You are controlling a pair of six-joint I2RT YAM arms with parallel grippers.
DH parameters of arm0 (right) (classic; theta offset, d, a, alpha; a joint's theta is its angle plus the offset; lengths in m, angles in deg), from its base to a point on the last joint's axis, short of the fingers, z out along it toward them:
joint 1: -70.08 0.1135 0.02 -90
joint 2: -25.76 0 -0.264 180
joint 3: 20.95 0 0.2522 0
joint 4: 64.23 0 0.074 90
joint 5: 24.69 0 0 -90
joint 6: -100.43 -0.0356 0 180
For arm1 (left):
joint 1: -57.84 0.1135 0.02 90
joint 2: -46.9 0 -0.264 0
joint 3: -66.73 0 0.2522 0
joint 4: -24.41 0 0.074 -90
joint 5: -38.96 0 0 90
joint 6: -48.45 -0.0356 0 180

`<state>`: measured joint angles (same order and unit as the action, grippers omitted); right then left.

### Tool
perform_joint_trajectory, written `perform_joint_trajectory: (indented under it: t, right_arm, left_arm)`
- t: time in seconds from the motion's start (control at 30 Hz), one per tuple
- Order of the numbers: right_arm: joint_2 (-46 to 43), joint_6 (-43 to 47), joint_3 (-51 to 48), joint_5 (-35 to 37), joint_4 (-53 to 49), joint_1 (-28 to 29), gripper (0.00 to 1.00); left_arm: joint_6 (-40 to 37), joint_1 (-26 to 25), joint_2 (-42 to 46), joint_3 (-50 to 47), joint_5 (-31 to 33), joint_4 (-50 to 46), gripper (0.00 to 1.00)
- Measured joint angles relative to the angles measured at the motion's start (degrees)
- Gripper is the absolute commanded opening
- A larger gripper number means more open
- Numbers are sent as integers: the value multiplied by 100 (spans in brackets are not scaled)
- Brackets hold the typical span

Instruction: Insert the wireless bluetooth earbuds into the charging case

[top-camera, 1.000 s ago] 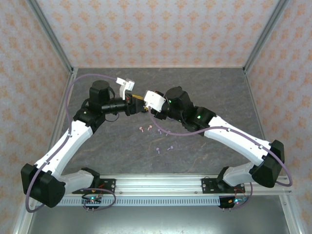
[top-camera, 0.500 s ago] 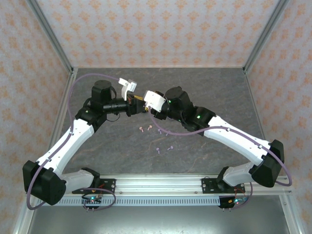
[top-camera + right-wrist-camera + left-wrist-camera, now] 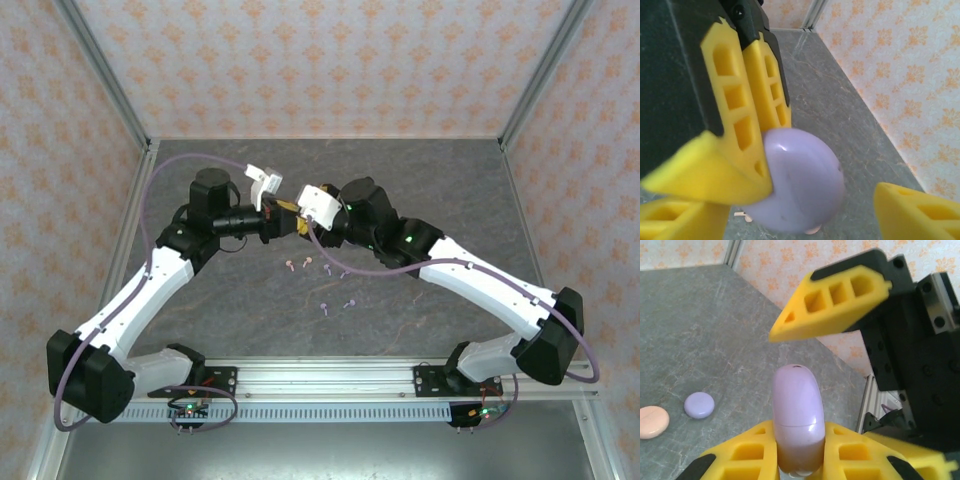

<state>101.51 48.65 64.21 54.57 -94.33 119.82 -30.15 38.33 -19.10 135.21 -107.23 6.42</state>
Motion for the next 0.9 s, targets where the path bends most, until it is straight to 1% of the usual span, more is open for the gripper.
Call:
perform_joint_trajectory:
  t: [0.03,0.1,0.23,0.33,0.47,0.67,0.9]
  right_arm:
    - [-118,-90,-92,-111,-11,-50,84]
    - [-363,-323,-282,-378,-39,-173,84]
    - [-881,-990,-713,-1172,105,-595,84]
    - [-1202,-1624,-1110,-1716,570,-892,84]
    - [-1220,-2310,-1322,-2208,1174,-966,80]
    - [-898,-2732,-1233,-2494,1515,-966,75]
    - [-831,-2820,-1126,-2465,1506,-988,74]
  left_arm:
    - [-26,0,85,-129,46,127,15]
    - [-101,-9,254,-337,140,313,15]
    - [-315,-129,654,-741,363,791,15]
    - [-560,-271,938,-994,496,1106,15]
    - [-876,-498,1137,-1128,614,1274,15]
    - [-1198,-638,1141,-1128,717,1270,14]
    - [-1344,-638,1097,-1128,780,1261,13]
